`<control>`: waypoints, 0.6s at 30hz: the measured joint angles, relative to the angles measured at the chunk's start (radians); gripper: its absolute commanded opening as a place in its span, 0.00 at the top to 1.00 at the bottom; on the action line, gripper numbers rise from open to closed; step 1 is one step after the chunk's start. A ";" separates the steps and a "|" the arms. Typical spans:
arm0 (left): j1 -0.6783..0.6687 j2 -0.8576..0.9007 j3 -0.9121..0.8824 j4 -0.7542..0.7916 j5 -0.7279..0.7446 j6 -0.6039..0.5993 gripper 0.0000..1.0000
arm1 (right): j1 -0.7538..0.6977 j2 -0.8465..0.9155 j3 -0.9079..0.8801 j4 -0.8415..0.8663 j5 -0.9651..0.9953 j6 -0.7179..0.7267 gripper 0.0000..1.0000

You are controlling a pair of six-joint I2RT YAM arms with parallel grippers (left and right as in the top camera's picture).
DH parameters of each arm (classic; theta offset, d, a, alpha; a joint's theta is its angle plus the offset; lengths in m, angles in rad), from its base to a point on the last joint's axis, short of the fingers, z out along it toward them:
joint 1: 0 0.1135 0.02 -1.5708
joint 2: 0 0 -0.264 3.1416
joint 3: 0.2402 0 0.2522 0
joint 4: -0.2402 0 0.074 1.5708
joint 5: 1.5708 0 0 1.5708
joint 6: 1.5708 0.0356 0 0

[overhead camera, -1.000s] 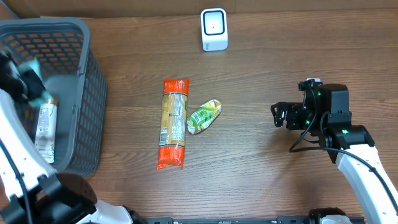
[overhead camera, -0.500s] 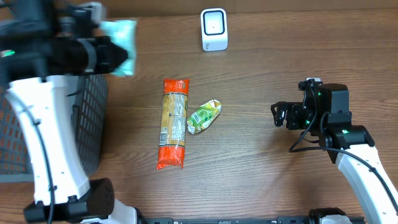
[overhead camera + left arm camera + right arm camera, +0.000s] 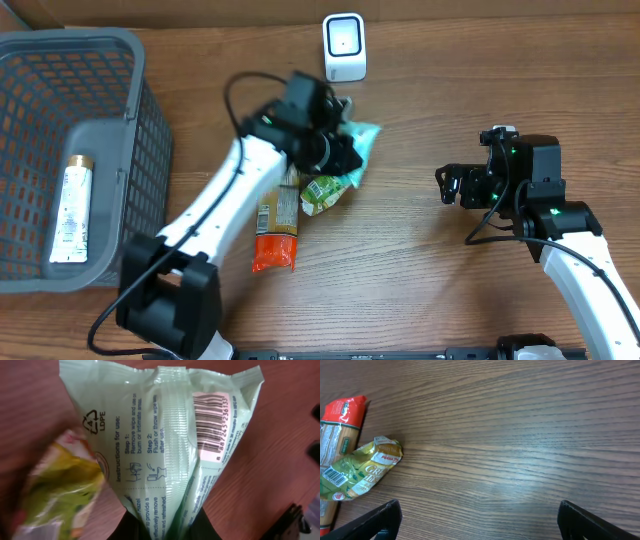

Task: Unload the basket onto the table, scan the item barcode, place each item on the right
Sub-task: 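Carry the wipes pack out and drop it right of the pouch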

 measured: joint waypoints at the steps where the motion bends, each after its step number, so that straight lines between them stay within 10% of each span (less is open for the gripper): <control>1: -0.014 0.000 -0.028 0.032 -0.002 -0.008 0.94 | 0.000 0.000 0.000 0.000 0.000 0.000 0.00; 3: -0.060 0.000 -0.099 0.094 -0.016 -0.035 0.60 | 0.000 0.000 0.000 0.000 0.000 0.000 0.00; 5: -0.087 0.000 -0.124 0.108 -0.033 -0.052 0.01 | 0.000 0.000 0.000 -0.001 0.000 0.000 0.00; 18: 0.027 -0.016 0.134 -0.117 -0.166 -0.067 0.01 | 0.000 0.000 0.000 -0.002 0.000 0.000 0.00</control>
